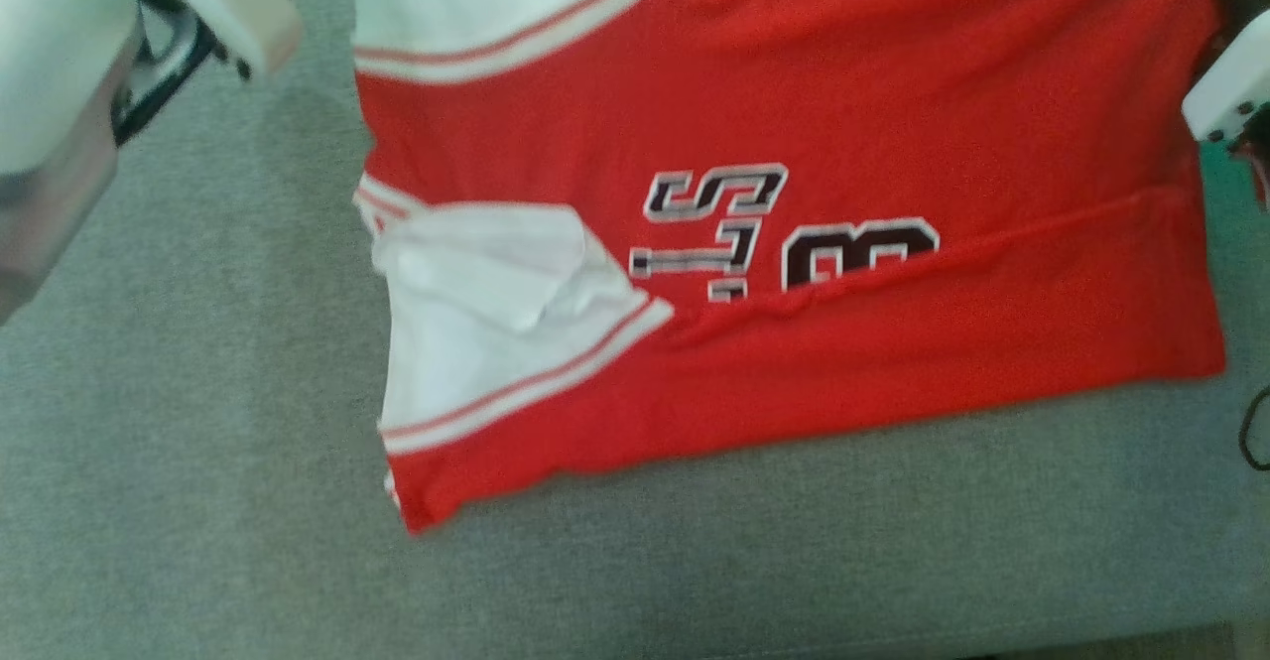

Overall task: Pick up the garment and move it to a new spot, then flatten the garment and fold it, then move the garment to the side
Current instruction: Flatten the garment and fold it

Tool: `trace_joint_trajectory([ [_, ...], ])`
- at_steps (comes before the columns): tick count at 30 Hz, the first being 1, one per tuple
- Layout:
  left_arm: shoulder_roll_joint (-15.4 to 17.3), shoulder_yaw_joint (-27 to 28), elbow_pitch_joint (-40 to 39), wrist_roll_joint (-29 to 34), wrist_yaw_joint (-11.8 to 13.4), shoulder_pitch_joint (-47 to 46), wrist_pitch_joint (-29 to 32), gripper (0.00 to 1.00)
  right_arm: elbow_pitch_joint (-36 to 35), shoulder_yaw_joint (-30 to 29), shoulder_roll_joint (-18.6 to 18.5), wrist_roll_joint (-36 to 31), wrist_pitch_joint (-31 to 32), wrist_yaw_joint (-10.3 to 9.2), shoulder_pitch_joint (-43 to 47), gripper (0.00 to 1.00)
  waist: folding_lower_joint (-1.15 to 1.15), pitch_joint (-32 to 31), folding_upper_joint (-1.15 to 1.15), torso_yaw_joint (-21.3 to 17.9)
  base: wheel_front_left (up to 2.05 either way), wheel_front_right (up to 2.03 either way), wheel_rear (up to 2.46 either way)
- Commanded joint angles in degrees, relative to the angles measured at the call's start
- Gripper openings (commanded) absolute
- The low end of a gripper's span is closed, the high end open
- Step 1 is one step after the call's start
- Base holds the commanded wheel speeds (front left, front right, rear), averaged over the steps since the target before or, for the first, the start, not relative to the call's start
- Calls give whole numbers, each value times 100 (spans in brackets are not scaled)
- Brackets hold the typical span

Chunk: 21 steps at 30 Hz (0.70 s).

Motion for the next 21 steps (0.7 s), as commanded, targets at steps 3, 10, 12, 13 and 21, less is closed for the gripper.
trace_joint_trajectory([
  [3, 85, 359, 50, -14, 54, -266, -145, 0, -133, -40, -55, -52, -126, -5, -53, 0, 0, -85, 0, 85, 0, 0, 0],
  [10, 92, 489, -129, -98, 86, 222, -252, 0, -205, -171, -152, -39, -330, -5, 373, 0, 0, -337, 0, 274, 0, 0, 0],
  [12, 133, 549, -279, -108, 133, 421, -261, 0, -265, -235, -171, -41, -372, -5, 547, 0, 0, -429, 0, 330, 0, 0, 0],
  [13, 160, 588, -379, -107, 156, 524, -264, 0, -308, -272, -168, -52, -380, -5, 648, 0, 0, -480, 0, 356, 0, 0, 0],
  [21, 580, 1087, -1563, 19, 502, 1695, -267, 0, -558, -667, -53, -126, -442, -5, 1482, 0, 0, -883, 0, 533, 0, 0, 0],
])
